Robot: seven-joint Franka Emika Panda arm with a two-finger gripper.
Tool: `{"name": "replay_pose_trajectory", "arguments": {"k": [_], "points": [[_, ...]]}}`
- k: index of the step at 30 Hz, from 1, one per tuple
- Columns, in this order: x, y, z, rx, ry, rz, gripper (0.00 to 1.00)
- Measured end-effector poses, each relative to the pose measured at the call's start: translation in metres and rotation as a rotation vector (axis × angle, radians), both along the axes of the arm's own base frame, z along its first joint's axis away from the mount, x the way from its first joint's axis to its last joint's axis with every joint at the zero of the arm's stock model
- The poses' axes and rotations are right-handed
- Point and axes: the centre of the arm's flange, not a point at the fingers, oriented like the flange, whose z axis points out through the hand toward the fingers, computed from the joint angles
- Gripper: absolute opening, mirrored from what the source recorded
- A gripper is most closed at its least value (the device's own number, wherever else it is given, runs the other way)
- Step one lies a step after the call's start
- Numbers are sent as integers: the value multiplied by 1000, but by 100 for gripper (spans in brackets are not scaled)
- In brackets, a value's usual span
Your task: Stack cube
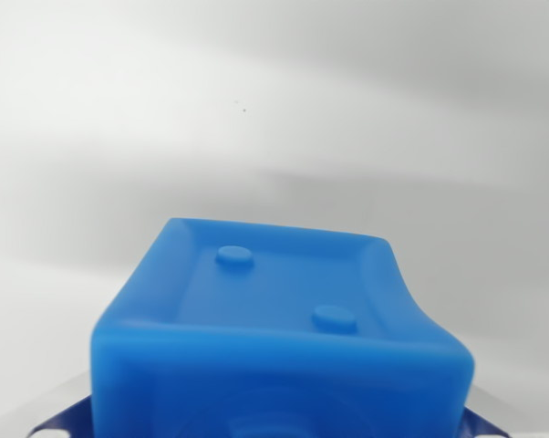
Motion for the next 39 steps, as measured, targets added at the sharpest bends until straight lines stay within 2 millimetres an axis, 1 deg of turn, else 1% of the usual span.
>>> {"name": "replay_pose_trajectory", "arguments": {"k": [6,9,16,39], "points": [[0,0,20,0,-2,0,0],[-2,0,26,0,-4,1,0],[-15,-2,27,-2,6,5,0],[-56,-4,47,-2,7,27,0]]}}
